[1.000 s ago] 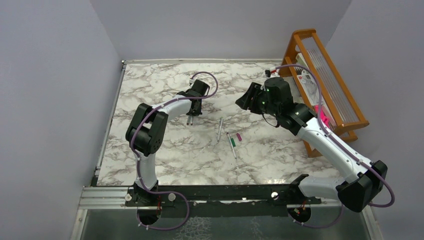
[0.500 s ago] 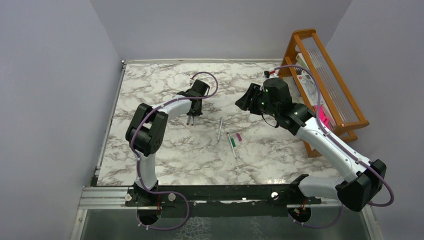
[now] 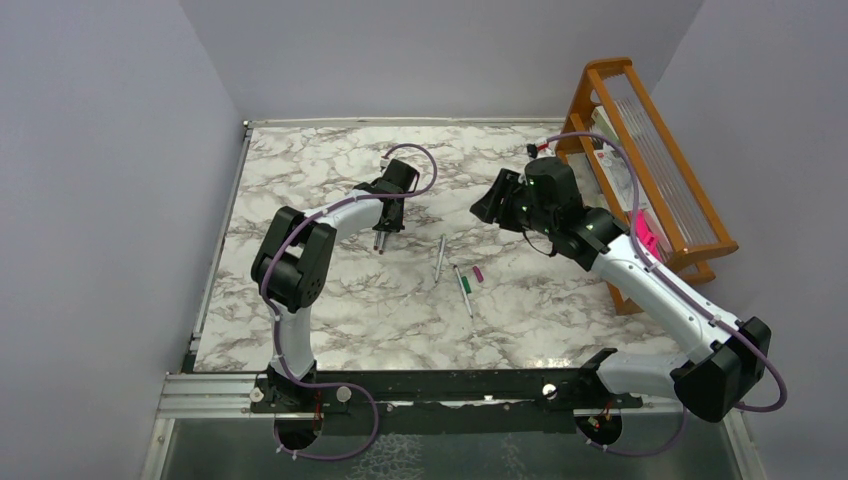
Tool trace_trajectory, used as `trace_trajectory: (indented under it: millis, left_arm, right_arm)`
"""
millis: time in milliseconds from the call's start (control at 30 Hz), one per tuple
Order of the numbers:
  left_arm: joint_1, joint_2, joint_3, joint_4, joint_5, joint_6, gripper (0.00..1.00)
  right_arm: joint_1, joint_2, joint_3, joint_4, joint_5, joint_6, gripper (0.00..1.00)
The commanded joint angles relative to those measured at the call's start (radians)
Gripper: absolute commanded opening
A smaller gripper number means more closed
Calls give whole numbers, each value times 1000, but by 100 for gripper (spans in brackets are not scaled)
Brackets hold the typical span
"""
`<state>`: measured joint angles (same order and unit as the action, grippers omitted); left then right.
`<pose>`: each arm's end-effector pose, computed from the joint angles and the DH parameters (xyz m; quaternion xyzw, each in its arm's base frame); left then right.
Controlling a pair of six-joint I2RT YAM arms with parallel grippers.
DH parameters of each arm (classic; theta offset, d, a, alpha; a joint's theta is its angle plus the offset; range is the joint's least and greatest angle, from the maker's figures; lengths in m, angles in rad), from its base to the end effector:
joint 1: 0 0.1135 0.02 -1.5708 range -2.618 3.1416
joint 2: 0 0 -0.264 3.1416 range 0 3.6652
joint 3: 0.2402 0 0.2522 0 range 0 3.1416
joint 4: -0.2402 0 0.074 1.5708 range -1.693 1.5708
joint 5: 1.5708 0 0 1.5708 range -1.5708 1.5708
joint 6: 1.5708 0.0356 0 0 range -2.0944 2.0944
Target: Insert the pens into the pen caps
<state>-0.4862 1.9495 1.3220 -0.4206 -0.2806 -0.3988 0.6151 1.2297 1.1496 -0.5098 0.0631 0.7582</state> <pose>0.3628 -0.1806 0.1698 0.0057 0.9572 0.0125 0.2890 0.2232 0.1549 0.3416 0.0779 0.8784 0.2769 0.3817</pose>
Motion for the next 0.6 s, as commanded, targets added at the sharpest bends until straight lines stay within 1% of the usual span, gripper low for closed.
trace_trajectory:
  millis: [0, 267, 333, 467, 533, 567]
  left_arm:
    - [3, 3, 24, 3, -9, 24, 22]
    - [3, -54, 19, 5, 2, 16, 22]
    - [3, -77, 24, 7, 11, 14, 22]
    - [-4, -136, 16, 41, 67, 35, 20]
    - [-10, -148, 23, 41, 120, 42, 20]
    - [-12, -151, 26, 37, 150, 42, 19]
  right_arm:
    - [0, -2, -14, -2, -17, -2, 47]
    - [0, 6, -14, -6, -20, -19, 47]
    - [-1, 38, -10, -22, -31, -36, 47]
    - [0, 146, 38, -116, -67, -65, 47]
    - [0, 184, 40, -140, -85, -81, 41]
    - [0, 198, 34, -139, -93, -85, 35]
